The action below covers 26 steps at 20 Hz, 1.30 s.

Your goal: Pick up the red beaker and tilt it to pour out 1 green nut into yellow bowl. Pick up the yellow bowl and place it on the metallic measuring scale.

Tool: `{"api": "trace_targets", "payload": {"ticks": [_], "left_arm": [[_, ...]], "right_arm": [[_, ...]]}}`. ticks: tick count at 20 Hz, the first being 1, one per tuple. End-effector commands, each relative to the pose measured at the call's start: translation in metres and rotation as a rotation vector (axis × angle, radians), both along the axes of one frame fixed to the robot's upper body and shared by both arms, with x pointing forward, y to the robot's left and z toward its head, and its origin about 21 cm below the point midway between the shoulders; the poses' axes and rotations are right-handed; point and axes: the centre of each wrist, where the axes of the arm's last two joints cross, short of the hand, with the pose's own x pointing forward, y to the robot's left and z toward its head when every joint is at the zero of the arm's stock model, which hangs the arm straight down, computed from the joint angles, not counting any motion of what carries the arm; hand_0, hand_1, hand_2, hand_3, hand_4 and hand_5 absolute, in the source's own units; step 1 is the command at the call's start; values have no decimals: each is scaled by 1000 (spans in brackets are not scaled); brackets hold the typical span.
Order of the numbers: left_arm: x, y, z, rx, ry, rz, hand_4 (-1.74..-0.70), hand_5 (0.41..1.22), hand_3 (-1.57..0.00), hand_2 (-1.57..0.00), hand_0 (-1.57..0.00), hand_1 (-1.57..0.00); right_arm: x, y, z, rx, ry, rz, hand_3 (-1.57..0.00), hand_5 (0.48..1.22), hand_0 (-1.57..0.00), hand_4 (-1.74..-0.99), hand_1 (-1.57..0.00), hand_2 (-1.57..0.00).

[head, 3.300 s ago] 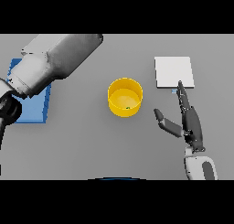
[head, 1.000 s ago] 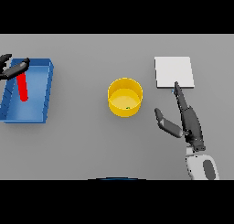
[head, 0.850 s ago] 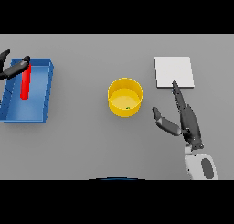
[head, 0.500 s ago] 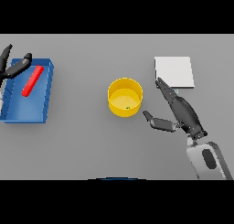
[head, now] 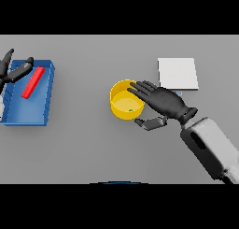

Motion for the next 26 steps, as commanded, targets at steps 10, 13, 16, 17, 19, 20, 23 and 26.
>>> {"api": "trace_targets", "payload": {"ticks": [10, 13, 16, 17, 19, 20, 23, 26], "left_arm": [[1, 3, 4, 8, -6, 9, -805, 701, 1, 1, 1, 1], [0, 7, 4, 13, -1, 3, -805, 702, 1, 1, 1, 1], [2, 7, 2, 16, 3, -5, -800, 703, 1, 1, 1, 1], [2, 8, 4, 17, -1, -5, -802, 703, 1, 1, 1, 1], [1, 7, 4, 21, -2, 2, -792, 708, 1, 1, 1, 1], [2, 8, 4, 24, 3, 6, -789, 711, 1, 1, 1, 1], [-3, 10, 1, 29, 3, -3, -791, 712, 1, 1, 1, 1], [0, 10, 1, 30, 5, -4, -788, 710, 1, 1, 1, 1]], "right_arm": [[33, 32, -6, -273, 77, 191, 1, 663, 1, -1159, 1, 1], [35, 42, -11, -340, 107, 213, 1, 673, 1, -1168, 1, 1], [45, 49, -14, -387, 120, 202, 0, 674, 1, -1181, 1, 1], [46, 50, -14, -391, 135, 212, -4, 676, 1, -1184, 1, 1], [48, 55, -19, -408, 143, 201, -12, 693, 1, -1188, 1, 1], [50, 50, -21, -408, 149, 205, -22, 708, 1, -1195, 1, 1], [50, 55, -26, -419, 154, 203, -130, 809, -48, -1261, -60, -88], [50, 56, -25, -404, 141, 223, -572, 1010, -678, -1435, -640, -594]]}}
